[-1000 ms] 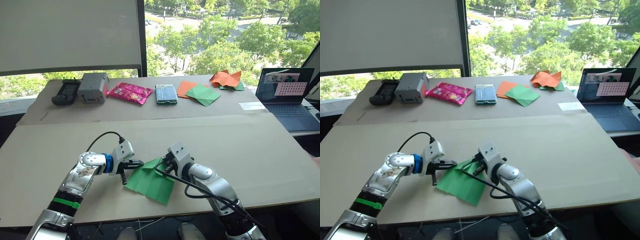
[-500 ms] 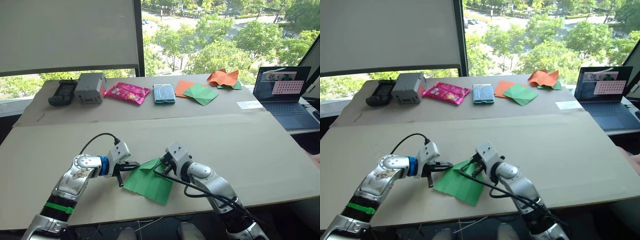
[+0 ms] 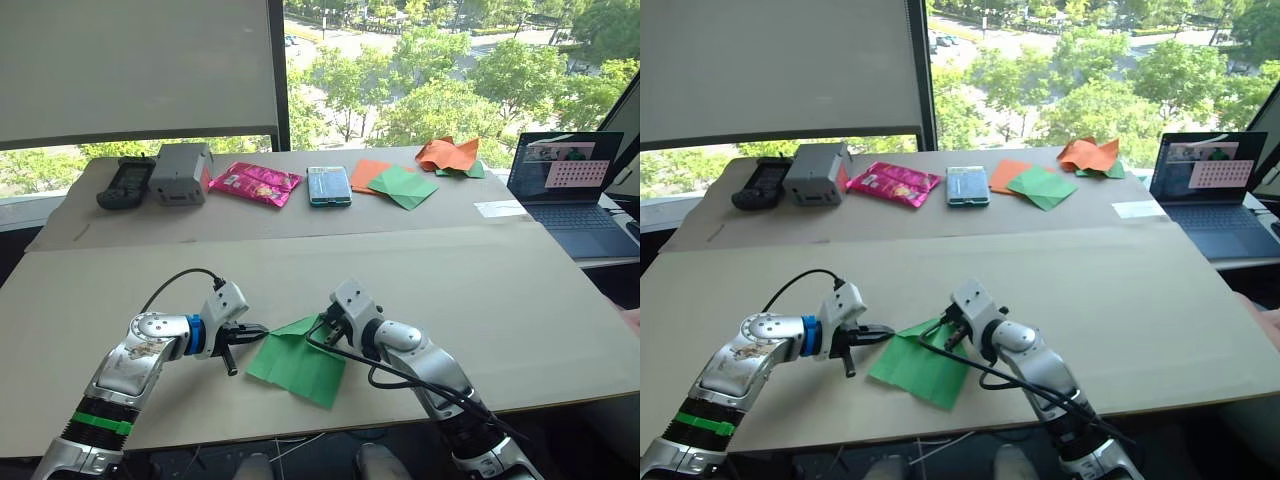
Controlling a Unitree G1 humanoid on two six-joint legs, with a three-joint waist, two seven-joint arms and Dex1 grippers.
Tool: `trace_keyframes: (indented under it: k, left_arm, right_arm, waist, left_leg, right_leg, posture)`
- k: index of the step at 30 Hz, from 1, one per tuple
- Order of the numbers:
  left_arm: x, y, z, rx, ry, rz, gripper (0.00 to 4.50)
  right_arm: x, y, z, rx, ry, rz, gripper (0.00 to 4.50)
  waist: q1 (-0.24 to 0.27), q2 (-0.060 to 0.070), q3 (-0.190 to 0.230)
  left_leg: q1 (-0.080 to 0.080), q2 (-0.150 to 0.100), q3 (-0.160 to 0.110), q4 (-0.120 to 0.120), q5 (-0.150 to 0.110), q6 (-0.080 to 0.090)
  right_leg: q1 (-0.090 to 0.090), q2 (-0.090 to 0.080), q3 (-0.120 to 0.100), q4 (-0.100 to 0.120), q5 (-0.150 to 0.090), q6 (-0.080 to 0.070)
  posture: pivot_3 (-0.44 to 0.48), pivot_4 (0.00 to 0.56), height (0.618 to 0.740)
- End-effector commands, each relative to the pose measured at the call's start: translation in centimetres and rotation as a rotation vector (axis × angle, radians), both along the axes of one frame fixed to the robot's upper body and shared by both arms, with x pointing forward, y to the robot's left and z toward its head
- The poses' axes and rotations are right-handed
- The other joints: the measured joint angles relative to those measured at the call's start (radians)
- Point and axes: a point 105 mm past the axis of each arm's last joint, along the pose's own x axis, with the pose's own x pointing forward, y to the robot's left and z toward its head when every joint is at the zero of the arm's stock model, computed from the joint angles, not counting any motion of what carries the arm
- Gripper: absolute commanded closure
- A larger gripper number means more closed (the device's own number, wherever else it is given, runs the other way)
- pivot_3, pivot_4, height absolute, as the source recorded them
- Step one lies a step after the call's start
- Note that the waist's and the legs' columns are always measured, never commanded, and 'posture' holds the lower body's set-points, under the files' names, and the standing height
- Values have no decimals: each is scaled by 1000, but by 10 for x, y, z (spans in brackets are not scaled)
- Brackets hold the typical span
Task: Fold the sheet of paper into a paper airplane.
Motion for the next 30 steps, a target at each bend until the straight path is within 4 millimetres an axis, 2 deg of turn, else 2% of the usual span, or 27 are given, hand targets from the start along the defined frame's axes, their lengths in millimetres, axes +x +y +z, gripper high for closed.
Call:
trace_keyframes:
  k: [1,3,9,14,17,20,24,27,30]
  left_arm:
    - [6,-12,29,-54,-69,-65,4464]
    - [5,-19,28,-62,-64,-103,4464]
    - [-4,-45,10,-69,-19,-217,4464]
    - [-8,-50,-10,-42,18,-242,4464]
    - [-6,-47,-19,-11,24,-237,4464]
    - [-5,-46,-25,-1,31,-234,4464]
    - [-4,-48,-32,13,37,-239,4464]
    - [-3,-50,-36,20,37,-244,4464]
    - [-1,-54,-38,16,39,-249,4464]
  right_arm:
    - [-1,6,-4,-14,2,51,4500]
    - [0,7,-4,-23,-4,66,4500]
    - [4,5,-6,-41,-16,86,4500]
    - [3,3,-3,-46,-28,94,4500]
    - [2,-1,8,-32,-52,91,4500]
    - [-2,-9,28,24,-81,76,4500]
    - [-27,-25,50,84,-76,104,4500]
    - [-52,-37,54,97,-31,125,4500]
    - [-93,-41,50,135,83,222,4500]
  waist:
    - [1,-1,1]
    - [1,-1,1]
    - [-1,-1,1]
    - [1,-1,1]
    - [3,0,1]
    - [12,0,2]
    - [28,1,2]
    - [36,1,2]
    - [44,2,2]
  left_leg:
    - [0,0,0,0,0,0]
    - [0,0,0,0,0,0]
    - [0,0,0,0,0,0]
    - [0,0,0,0,0,1]
    - [0,0,0,0,0,1]
    - [-1,0,0,0,0,0]
    - [-2,-1,0,1,0,0]
    - [-1,-1,0,1,0,0]
    - [-1,-1,0,1,0,-1]
  right_leg:
    - [0,0,0,0,0,0]
    - [1,0,0,-1,0,0]
    - [1,0,0,0,0,0]
    - [1,0,0,0,0,0]
    - [1,0,0,0,0,0]
    - [1,0,0,0,0,0]
    - [1,0,0,-1,0,0]
    - [2,0,0,-2,0,0]
    - [2,-1,0,-6,0,0]
  posture:
    - [0,150,721]
    - [0,150,721]
    - [0,150,721]
    - [0,150,721]
    - [0,150,721]
    - [0,150,721]
    - [0,150,721]
    - [0,150,721]
    - [0,150,721]
